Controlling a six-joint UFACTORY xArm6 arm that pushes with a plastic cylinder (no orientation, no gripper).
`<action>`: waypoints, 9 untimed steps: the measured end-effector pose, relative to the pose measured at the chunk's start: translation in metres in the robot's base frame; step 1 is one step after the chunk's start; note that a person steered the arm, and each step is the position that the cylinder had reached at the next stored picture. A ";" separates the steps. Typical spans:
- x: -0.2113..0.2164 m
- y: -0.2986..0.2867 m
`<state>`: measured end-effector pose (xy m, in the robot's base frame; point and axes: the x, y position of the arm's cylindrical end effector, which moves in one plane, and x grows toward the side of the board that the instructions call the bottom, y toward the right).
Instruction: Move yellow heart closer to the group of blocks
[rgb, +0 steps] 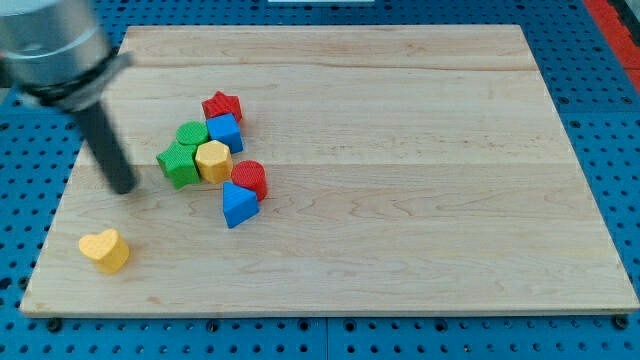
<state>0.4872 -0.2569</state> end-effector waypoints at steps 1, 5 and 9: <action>0.047 -0.047; 0.034 0.044; 0.056 0.124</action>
<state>0.5435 -0.1333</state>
